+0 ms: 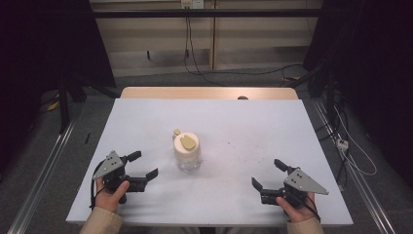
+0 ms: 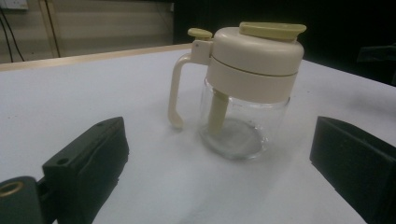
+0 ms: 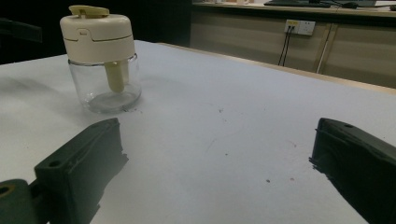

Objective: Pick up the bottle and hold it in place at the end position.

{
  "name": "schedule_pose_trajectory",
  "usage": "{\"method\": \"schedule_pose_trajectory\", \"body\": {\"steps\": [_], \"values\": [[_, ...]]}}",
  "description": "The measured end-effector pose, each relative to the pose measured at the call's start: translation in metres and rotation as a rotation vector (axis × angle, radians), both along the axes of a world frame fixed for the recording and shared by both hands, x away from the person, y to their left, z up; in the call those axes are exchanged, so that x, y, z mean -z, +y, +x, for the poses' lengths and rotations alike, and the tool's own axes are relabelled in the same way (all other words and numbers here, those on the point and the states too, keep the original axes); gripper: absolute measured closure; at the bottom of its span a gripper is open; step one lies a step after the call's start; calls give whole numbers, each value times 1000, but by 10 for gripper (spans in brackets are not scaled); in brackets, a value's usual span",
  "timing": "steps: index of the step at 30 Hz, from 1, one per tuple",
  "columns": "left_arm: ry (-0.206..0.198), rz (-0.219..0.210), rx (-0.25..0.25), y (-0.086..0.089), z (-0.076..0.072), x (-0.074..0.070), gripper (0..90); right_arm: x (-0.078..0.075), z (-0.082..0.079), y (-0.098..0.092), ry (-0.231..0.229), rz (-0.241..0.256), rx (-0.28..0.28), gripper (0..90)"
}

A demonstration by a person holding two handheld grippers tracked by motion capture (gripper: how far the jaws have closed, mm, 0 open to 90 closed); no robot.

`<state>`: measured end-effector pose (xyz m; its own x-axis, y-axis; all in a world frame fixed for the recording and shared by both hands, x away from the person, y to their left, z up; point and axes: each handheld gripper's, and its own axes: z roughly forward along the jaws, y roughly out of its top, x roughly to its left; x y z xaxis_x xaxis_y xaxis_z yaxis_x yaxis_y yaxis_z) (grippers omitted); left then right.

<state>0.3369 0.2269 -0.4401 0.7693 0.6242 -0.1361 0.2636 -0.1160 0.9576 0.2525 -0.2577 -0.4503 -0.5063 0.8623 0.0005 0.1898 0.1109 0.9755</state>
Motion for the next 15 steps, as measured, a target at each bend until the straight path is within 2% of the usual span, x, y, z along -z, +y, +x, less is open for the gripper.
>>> {"method": "schedule_pose_trajectory", "body": {"steps": [15], "values": [[-9, -23, -5, -10, 4, -3, 40, 0, 1, 0, 2, 10, -7, 14]]}}
